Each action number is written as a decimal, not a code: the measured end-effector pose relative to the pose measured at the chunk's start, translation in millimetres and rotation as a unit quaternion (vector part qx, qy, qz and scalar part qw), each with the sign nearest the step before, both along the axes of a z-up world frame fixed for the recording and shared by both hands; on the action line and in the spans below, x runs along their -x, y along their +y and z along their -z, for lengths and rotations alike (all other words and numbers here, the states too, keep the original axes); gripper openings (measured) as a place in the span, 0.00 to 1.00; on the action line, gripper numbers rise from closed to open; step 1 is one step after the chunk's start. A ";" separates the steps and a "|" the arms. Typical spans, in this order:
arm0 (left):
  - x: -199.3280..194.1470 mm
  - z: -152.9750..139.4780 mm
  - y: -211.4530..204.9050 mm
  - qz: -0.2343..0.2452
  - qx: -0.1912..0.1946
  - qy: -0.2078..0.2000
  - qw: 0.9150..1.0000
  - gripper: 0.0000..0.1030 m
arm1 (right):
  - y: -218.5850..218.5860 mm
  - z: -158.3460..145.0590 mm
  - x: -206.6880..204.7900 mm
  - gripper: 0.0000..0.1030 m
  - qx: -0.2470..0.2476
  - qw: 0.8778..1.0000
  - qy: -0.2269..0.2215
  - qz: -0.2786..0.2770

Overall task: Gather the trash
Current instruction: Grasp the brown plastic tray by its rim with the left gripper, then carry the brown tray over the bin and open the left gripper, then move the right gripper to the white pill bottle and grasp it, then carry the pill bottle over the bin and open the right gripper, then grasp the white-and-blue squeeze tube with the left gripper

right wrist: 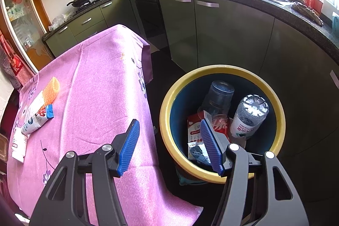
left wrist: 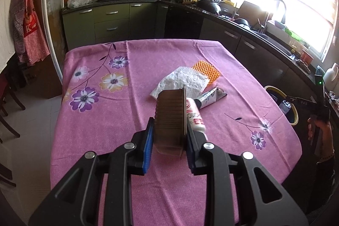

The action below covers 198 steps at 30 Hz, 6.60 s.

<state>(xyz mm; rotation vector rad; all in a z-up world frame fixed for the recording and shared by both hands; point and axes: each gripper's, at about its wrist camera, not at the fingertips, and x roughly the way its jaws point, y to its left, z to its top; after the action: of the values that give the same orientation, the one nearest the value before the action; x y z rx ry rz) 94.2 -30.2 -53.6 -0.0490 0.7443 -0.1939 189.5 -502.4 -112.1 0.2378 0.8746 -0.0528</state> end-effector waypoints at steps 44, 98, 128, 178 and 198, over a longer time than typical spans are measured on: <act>-99.0 8.7 -423.2 0.372 -0.048 0.019 0.927 0.25 | -114.4 -13.4 107.8 0.58 -0.006 0.991 -0.034 0.130; 49.9 -45.9 85.8 -0.098 -0.041 -0.064 0.992 0.81 | 382.7 -39.1 15.2 0.63 -0.011 0.924 0.013 -0.382; 43.1 -24.2 110.9 -0.132 -0.015 -0.026 0.991 0.82 | 438.3 0.5 -26.6 0.91 0.124 0.669 0.062 -0.730; -18.5 2.7 -53.2 0.035 -0.024 0.010 0.999 0.94 | -8.6 40.9 -69.0 0.83 0.189 0.967 0.095 -0.145; -33.3 5.5 -67.7 0.154 -0.075 -0.005 0.985 0.94 | -3.1 2.5 -36.7 0.89 0.222 0.968 0.051 -0.102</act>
<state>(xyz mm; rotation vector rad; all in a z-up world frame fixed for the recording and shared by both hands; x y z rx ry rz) 127.5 -97.9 -59.1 0.2120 0.7516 -0.4320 226.2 -505.5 -114.7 -0.2771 0.9610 -0.0675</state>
